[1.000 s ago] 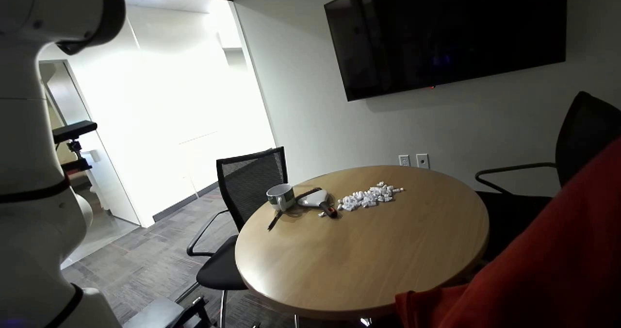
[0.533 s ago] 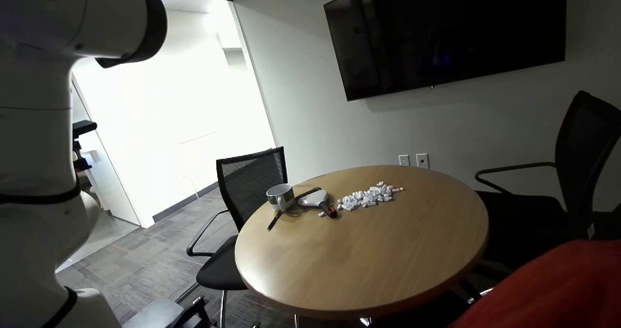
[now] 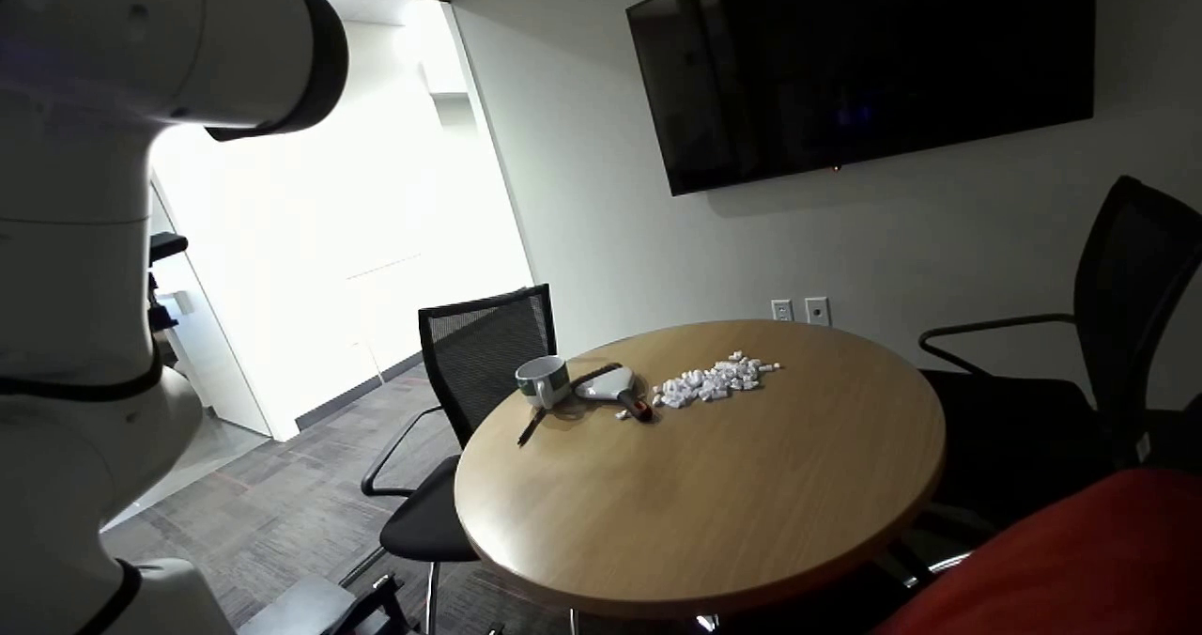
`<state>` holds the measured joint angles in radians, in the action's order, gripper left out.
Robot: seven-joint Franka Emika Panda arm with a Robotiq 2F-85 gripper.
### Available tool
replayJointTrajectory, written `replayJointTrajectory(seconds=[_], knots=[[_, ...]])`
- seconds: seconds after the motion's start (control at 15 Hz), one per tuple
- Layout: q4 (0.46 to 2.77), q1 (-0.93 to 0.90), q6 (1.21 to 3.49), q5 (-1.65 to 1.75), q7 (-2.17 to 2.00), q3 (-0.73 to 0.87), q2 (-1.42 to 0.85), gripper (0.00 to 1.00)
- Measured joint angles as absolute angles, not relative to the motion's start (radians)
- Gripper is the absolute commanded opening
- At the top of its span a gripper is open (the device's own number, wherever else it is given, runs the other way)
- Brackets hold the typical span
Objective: Take the cloth and put it on the back rest
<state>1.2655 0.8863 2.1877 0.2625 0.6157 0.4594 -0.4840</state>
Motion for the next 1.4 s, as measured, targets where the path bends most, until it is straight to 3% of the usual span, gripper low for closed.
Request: replayJointTrajectory(seconds=[0.53,1.0,1.4], knots=[[1.297,0.864,2.172,0.214,0.872,0.339,-0.325,1.0],[1.602,0.735,2.172,0.216,1.038,0.208,-0.056,1.0],[1.823,0.562,2.172,0.221,1.078,0.251,0.022,1.0]])
